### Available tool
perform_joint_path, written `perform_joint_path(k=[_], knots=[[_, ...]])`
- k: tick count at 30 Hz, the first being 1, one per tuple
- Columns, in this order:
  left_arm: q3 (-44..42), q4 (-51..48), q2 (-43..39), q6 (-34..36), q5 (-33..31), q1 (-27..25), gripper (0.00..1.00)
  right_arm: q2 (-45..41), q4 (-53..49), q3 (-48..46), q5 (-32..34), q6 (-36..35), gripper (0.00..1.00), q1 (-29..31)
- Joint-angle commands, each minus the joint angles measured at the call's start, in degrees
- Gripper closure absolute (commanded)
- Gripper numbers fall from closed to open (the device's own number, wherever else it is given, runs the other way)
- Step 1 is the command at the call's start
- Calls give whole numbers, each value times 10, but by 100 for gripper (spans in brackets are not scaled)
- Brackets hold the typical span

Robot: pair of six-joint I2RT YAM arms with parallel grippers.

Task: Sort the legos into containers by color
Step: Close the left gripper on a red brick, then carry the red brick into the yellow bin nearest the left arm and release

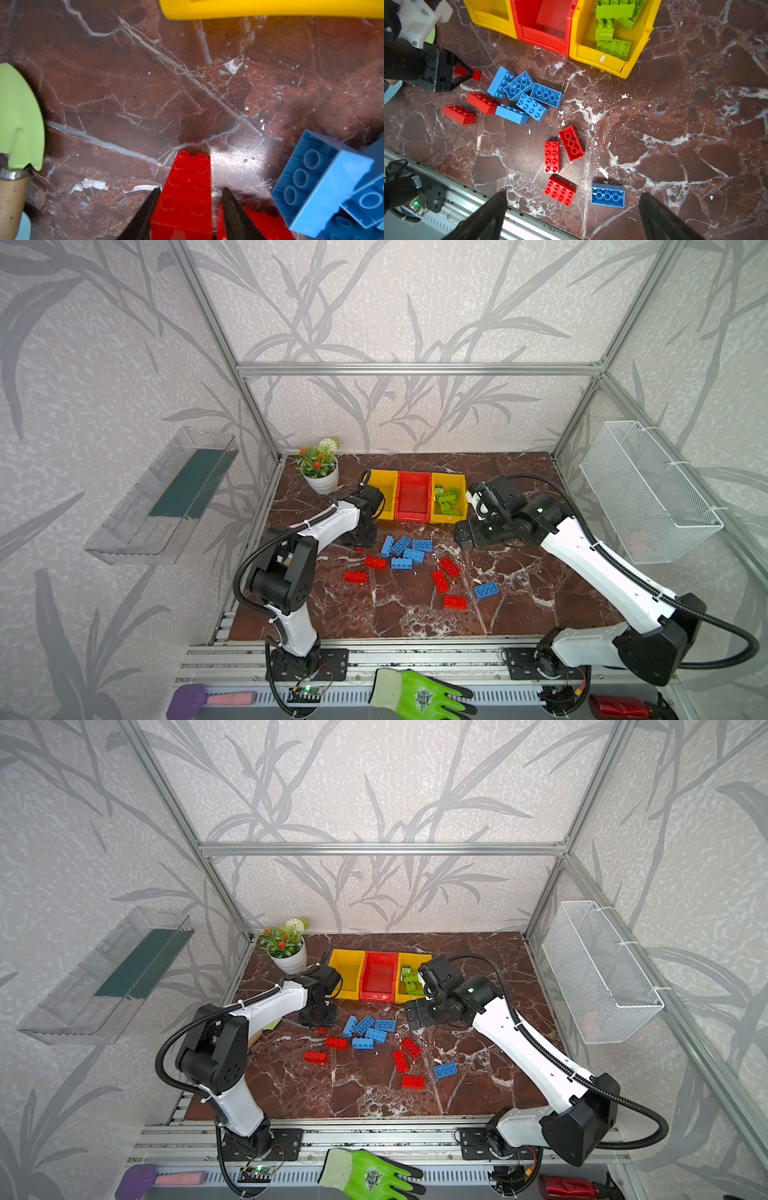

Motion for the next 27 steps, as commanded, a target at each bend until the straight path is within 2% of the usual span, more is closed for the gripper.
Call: perform_joint_path(k=[1,6,13,19,27], knots=[[8,0,10,3,1,3,60,-9,-13,5,7,-2,1,3],[9,0,17,-2,2,3,78,-13,-14,1,9,1,1,3],[66,-30,16,-12,0,3,79,-20,-10,-13,7,9,1,2],[192,-77,47,-5,0,3,79,-38,4,-31,9,19,1,2],[394,-127,174,7,-4,3,79,-41,-5,-28,29,20,1,1]])
